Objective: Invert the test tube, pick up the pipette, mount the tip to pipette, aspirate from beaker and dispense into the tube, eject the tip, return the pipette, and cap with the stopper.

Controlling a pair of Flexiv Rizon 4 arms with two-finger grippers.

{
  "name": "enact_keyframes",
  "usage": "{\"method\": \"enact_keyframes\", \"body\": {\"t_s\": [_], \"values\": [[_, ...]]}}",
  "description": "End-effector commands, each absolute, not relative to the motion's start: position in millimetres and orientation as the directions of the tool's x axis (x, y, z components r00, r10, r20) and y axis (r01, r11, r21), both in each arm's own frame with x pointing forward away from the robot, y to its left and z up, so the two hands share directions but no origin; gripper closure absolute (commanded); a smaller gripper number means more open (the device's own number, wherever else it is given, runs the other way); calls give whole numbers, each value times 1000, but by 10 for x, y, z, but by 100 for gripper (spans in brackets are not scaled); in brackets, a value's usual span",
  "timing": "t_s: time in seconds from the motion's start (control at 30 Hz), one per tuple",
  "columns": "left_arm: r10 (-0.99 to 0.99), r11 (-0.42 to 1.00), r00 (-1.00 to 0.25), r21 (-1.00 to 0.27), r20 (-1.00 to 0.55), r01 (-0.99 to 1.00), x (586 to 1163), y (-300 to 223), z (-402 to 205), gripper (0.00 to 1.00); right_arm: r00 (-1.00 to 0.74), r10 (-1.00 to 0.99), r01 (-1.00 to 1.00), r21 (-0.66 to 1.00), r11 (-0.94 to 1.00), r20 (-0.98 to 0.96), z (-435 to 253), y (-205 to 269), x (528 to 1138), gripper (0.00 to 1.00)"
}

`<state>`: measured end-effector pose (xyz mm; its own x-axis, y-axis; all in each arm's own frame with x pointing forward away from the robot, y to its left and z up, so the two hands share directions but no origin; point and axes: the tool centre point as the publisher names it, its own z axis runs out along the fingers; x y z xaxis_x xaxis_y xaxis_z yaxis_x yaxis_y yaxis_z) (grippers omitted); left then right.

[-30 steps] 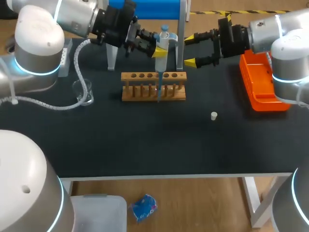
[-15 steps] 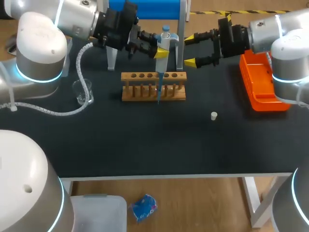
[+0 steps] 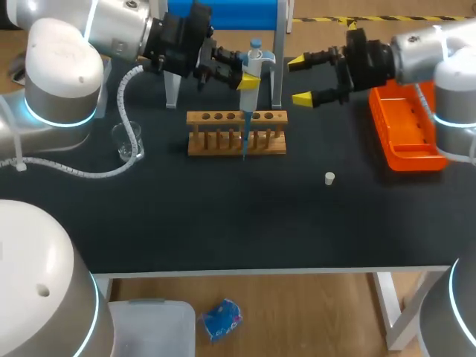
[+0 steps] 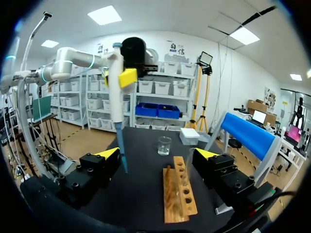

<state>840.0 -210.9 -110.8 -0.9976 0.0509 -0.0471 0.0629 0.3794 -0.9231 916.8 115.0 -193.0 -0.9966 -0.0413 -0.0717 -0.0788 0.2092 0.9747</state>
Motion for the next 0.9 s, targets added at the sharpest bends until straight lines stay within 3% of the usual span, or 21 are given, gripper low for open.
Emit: {"method": "enact_keyframes", "body": {"t_s": [0.03,0.43,0.9], "values": [[52,380,-998,-923,-46,63,8401,-2107,-1102,100,-997,-26,-78,980,183,-74,-1845,1088,8873,0],[52,380,-998,-923,-46,63,8401,-2107,-1102,100,-996,-79,-42,999,35,-39,-1742,1497,8289,0],[52,380,-998,-923,-46,63,8401,-2107,-1102,100,-998,-57,-8,1000,-16,-9,-1632,1934,8300,0]]}}
